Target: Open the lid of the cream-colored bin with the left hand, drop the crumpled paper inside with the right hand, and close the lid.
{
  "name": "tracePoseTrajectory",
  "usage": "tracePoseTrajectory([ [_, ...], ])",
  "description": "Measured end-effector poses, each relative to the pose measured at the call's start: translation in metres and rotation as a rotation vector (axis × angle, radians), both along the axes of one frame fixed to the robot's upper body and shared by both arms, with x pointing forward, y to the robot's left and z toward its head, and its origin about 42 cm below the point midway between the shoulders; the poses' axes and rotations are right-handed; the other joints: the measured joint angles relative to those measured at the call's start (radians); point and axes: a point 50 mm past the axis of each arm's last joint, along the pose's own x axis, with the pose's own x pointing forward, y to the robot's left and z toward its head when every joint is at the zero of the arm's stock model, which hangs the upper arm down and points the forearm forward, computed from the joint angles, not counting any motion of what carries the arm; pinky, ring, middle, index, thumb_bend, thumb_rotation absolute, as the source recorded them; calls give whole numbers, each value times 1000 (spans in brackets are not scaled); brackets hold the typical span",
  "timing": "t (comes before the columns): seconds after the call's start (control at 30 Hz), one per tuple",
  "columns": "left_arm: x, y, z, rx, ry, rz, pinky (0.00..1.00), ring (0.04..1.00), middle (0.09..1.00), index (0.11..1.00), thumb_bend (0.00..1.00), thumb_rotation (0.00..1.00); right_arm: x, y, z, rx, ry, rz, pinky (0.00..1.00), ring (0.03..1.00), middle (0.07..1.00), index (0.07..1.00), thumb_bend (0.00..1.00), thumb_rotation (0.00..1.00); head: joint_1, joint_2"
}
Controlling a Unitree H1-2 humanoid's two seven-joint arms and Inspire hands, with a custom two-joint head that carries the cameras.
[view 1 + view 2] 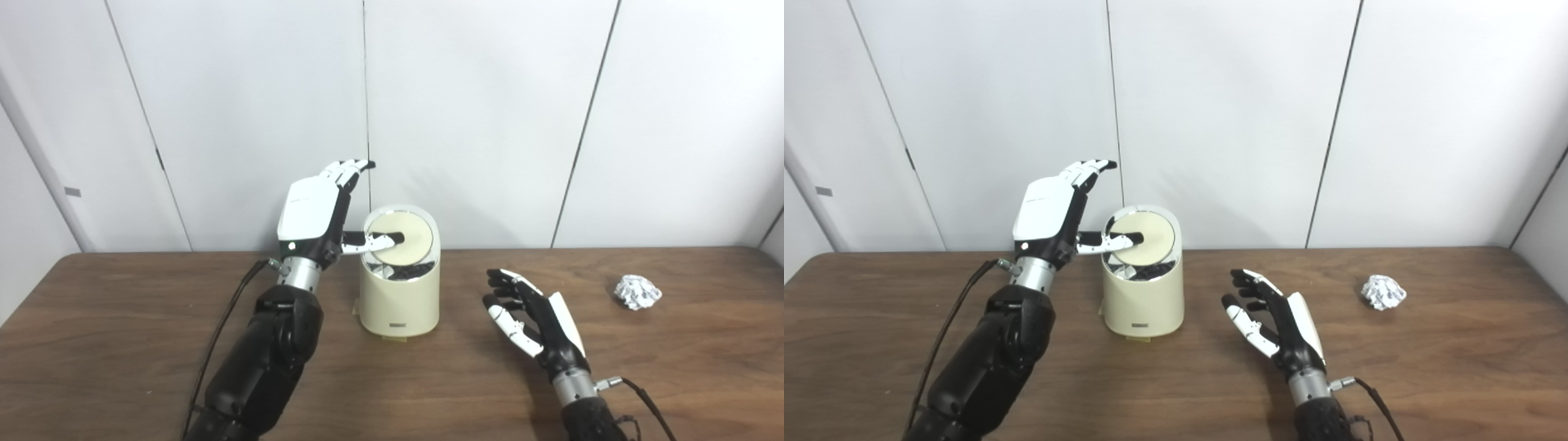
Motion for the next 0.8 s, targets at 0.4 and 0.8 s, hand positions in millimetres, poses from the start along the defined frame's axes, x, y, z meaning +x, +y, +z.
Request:
tracePoseTrajectory([
  [0.4, -2, -16, 25, 405, -229, -45, 888, 931, 908, 915, 1000, 438, 0, 2, -1, -4, 3, 4, 693, 772, 786, 789, 214, 711, -2, 2],
  [0.8, -5, -27, 25, 486, -255, -65, 881, 919, 895, 897, 1000, 327, 0, 5, -1, -8, 3, 9, 679, 764, 783, 790, 218, 721, -3, 3],
])
